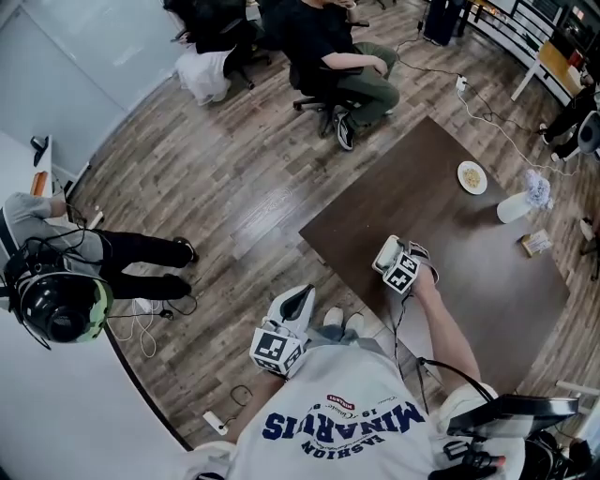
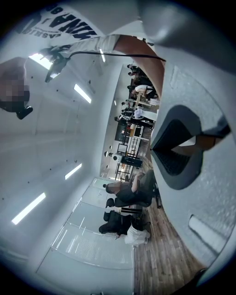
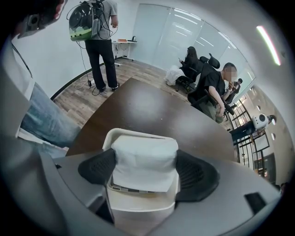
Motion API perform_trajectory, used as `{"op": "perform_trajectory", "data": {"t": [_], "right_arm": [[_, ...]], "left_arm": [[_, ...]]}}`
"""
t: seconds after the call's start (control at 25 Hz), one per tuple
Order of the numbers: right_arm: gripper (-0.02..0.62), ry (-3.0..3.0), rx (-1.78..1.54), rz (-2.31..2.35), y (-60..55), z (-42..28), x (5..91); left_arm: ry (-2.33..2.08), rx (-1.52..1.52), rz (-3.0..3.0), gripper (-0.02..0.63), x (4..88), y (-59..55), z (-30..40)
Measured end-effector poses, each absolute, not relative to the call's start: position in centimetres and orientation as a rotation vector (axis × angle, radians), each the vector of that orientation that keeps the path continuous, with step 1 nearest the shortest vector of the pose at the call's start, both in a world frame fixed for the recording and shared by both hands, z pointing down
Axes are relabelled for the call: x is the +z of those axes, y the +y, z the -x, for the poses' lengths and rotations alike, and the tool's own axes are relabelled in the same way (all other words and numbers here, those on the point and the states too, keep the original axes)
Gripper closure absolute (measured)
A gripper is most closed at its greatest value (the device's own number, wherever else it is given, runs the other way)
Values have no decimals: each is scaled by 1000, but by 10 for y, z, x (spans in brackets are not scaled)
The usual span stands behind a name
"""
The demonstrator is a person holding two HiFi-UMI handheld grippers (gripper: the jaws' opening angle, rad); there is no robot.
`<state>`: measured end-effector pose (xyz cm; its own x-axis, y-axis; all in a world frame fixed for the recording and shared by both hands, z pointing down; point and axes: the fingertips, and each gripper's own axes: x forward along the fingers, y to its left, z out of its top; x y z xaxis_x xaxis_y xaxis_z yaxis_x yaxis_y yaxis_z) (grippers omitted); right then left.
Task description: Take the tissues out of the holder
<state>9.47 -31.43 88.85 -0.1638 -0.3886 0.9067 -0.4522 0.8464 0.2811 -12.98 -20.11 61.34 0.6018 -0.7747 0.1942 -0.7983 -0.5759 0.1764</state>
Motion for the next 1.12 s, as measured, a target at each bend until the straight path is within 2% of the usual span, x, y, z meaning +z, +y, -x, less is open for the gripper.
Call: {"op": "perform_trajectory", "data": {"t": [0.6, 1.12], "right_arm": [[225, -1752, 42, -648, -318, -94, 875], [233, -1742, -20, -663, -318, -92, 851]], "left_arm": [[-1266, 141, -2599, 601, 602, -211, 127], [-1241, 125, -2617, 601, 595, -219, 125]]}}
